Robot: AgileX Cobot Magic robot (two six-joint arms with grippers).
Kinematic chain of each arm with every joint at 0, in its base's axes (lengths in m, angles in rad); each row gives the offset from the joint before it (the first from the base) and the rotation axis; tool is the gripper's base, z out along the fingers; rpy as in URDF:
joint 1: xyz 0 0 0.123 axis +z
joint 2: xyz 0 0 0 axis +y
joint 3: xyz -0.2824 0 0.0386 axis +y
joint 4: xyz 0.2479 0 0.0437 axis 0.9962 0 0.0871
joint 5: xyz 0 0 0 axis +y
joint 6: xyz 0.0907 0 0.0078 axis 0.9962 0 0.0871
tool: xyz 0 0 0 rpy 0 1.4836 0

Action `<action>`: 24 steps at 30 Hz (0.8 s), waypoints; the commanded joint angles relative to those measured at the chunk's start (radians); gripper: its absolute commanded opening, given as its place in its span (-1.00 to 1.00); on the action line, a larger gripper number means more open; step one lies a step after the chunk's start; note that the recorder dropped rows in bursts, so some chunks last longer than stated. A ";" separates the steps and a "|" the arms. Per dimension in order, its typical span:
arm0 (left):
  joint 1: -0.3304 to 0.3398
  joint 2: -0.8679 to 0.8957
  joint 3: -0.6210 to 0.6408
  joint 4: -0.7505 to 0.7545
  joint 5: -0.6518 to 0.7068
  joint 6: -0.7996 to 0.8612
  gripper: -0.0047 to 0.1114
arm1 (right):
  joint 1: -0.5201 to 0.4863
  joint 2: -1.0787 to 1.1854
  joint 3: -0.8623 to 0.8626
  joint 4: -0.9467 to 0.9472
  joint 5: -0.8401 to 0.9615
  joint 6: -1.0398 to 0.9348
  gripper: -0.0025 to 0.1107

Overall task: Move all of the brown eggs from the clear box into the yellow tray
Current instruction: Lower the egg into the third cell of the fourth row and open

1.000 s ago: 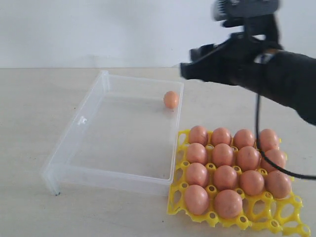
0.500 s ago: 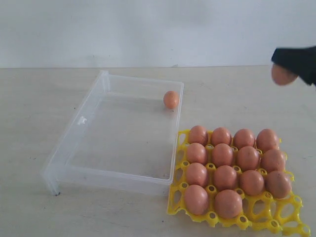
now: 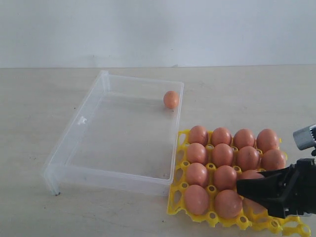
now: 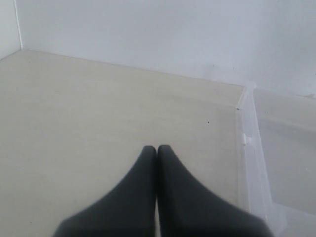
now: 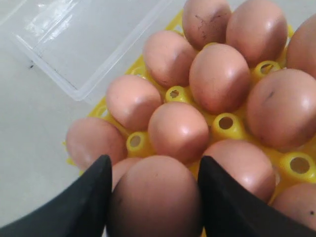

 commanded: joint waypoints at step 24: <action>-0.005 0.003 0.000 -0.007 0.001 -0.007 -0.99 | 0.004 -0.008 0.005 0.107 0.051 -0.057 -0.65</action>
